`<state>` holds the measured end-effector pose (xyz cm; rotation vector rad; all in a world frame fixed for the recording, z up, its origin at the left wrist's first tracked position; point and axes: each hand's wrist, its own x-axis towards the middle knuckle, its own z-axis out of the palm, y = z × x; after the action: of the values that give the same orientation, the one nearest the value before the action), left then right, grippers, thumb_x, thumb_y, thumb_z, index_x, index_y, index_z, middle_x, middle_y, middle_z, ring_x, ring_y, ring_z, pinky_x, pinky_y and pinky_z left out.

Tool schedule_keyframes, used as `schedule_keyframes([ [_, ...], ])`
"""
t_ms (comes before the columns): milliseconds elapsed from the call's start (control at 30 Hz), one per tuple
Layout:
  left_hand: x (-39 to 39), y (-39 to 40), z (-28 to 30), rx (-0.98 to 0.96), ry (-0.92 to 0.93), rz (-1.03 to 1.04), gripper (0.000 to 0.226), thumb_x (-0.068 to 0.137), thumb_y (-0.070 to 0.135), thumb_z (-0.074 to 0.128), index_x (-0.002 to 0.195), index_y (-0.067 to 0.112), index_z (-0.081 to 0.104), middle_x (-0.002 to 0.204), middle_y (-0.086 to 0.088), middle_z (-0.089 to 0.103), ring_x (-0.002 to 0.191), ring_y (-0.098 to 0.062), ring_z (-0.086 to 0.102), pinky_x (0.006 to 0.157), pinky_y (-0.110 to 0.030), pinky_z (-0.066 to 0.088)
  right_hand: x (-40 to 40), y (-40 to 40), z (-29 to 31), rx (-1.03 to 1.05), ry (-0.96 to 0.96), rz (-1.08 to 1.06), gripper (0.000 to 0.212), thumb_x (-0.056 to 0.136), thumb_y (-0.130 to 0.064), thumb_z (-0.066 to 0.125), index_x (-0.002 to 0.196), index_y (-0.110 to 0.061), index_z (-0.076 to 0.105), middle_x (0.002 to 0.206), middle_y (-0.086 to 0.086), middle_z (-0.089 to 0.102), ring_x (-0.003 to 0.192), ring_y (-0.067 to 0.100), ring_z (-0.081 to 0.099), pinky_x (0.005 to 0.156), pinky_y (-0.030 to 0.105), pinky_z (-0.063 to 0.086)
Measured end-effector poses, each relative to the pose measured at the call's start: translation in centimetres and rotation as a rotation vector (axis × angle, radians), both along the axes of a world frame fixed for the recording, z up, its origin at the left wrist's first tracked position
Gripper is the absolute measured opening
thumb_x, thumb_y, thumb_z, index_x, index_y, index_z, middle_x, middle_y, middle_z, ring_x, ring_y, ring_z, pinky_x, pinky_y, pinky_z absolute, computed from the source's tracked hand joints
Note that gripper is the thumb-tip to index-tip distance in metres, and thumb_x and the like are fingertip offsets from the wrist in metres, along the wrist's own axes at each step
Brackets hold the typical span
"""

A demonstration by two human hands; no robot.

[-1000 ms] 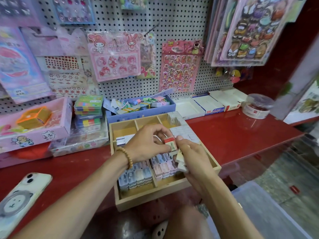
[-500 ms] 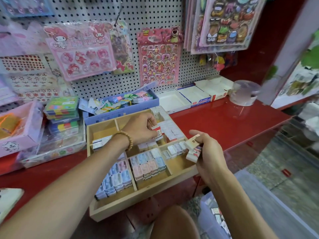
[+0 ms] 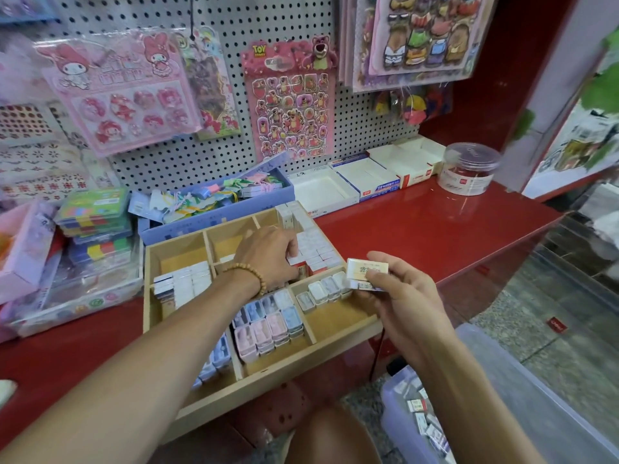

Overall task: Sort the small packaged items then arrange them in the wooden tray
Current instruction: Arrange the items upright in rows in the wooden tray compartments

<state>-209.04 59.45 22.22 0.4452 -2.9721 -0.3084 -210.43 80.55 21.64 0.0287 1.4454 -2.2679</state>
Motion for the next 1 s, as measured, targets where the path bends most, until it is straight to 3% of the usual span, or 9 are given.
schedule_keyframes([
  [133,0.0,0.2,0.9,-0.016,-0.064,-0.009,0.024,0.071,0.03,0.077,0.082,0.03,0.056,0.088,0.01,0.056,0.094,-0.016,0.052,0.087,-0.037,0.039,0.1,0.1,0.2,-0.002,0.042,0.028,0.022,0.095,0.01,0.053,0.109,-0.003,0.064,0.092,0.015,0.073,0.081,0.021,0.071,0.065,0.024,0.058],
  [200,0.5,0.3,1.7,0.061,0.026,0.001,0.019,0.074,0.029,0.075,0.084,0.027,0.06,0.083,0.01,0.056,0.089,-0.016,0.055,0.086,-0.037,0.046,0.1,-0.1,0.4,0.002,0.068,0.024,0.023,0.094,0.01,0.054,0.107,-0.004,0.065,0.093,0.014,0.073,0.082,0.021,0.07,0.065,0.024,0.058],
  [300,2.3,2.0,3.3,0.455,0.261,0.055,0.013,0.088,0.026,0.067,0.081,0.015,0.067,0.078,0.0,0.067,0.071,-0.013,0.062,0.066,-0.027,0.053,0.2,-0.6,0.6,-0.001,0.119,0.015,0.024,0.093,0.01,0.056,0.105,-0.007,0.066,0.092,0.012,0.073,0.084,0.021,0.069,0.072,0.029,0.057],
  [400,4.2,4.0,4.3,0.923,0.131,0.052,0.021,0.091,0.029,0.065,0.091,0.009,0.07,0.077,-0.005,0.07,0.059,-0.015,0.066,0.048,-0.019,0.047,0.7,-1.8,0.9,-0.025,0.173,0.016,0.024,0.091,0.011,0.058,0.103,-0.008,0.067,0.089,0.01,0.073,0.083,0.021,0.068,0.077,0.033,0.054],
  [533,5.9,4.2,4.2,1.179,0.099,0.047,0.026,0.084,0.011,0.073,0.107,-0.001,0.066,0.076,-0.009,0.072,0.065,-0.018,0.071,0.052,-0.018,0.052,1.8,-3.2,1.3,-0.027,0.249,0.033,0.025,0.089,0.013,0.06,0.098,-0.009,0.066,0.081,0.003,0.073,0.074,0.013,0.067,0.067,0.022,0.053],
  [633,7.1,3.3,4.3,1.219,0.115,0.09,0.027,0.082,0.0,0.073,0.107,-0.005,0.066,0.09,-0.016,0.074,0.07,-0.021,0.073,0.06,-0.021,0.057,2.5,-3.5,1.6,0.037,0.283,0.043,0.022,0.087,0.01,0.065,0.097,-0.01,0.068,0.083,0.005,0.073,0.073,0.012,0.067,0.066,0.021,0.054],
  [700,8.2,2.5,4.4,1.2,0.144,0.121,0.02,0.082,-0.002,0.072,0.101,-0.003,0.067,0.097,-0.015,0.07,0.07,-0.026,0.073,0.056,-0.021,0.057,3.0,-3.7,1.8,0.101,0.309,0.068,0.02,0.085,0.006,0.07,0.096,-0.011,0.07,0.082,0.006,0.074,0.068,0.009,0.066,0.061,0.019,0.052],
  [800,10.0,1.2,4.8,1.138,0.177,0.143,0.011,0.084,-0.003,0.07,0.093,0.003,0.068,0.092,-0.016,0.063,0.066,-0.025,0.073,0.052,-0.019,0.055,3.8,-4.4,2.2,0.157,0.314,0.119,0.017,0.084,0.003,0.073,0.092,-0.012,0.071,0.078,0.006,0.074,0.058,0.007,0.061,0.053,0.017,0.046],
  [1000,13.9,-3.5,5.0,0.89,0.287,0.231,0.015,0.082,-0.003,0.072,0.087,0.011,0.071,0.081,-0.004,0.06,0.065,-0.025,0.072,0.056,-0.028,0.056,5.6,-6.4,2.3,0.153,0.243,0.196,0.016,0.082,0.006,0.073,0.09,-0.008,0.07,0.08,0.016,0.065,0.057,0.016,0.059,0.055,0.021,0.051],
])
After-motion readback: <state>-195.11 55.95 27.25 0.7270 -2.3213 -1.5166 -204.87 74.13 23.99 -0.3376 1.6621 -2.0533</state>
